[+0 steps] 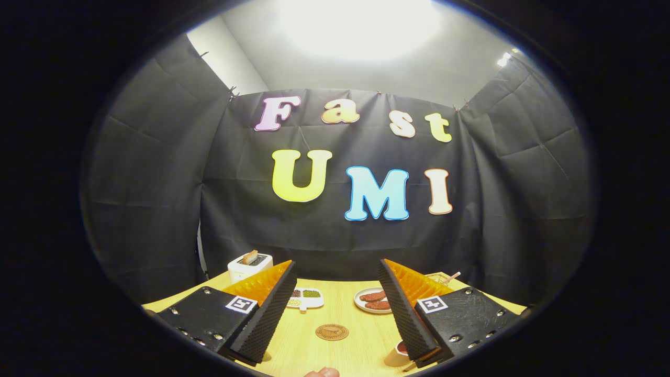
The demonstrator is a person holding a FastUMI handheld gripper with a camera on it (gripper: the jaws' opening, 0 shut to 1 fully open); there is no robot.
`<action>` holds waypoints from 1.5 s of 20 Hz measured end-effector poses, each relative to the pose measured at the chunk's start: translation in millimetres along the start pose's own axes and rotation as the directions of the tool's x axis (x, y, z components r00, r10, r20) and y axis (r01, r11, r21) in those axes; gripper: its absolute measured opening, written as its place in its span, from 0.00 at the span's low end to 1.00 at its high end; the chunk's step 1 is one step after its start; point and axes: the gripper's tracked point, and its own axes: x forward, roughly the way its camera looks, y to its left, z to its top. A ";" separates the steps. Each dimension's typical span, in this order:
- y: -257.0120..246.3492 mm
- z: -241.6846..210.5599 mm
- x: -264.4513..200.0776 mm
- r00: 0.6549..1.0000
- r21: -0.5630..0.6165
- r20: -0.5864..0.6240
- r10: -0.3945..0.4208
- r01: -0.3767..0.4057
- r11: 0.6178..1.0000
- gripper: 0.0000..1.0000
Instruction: Take the bottle from table, then pour the juice into the cup, finally place the bottle on the coaster
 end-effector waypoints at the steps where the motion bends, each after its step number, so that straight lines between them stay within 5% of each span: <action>1: -0.4 1.3 -0.1 1.000 0.007 0.004 0.000 0.000 1.000 0.96; 10: -10.5 0.9 -0.3 1.000 0.023 0.016 -0.023 0.022 0.999 0.96; 30: 68.3 -50.8 3.5 0.995 0.052 0.024 0.102 -0.103 0.993 0.96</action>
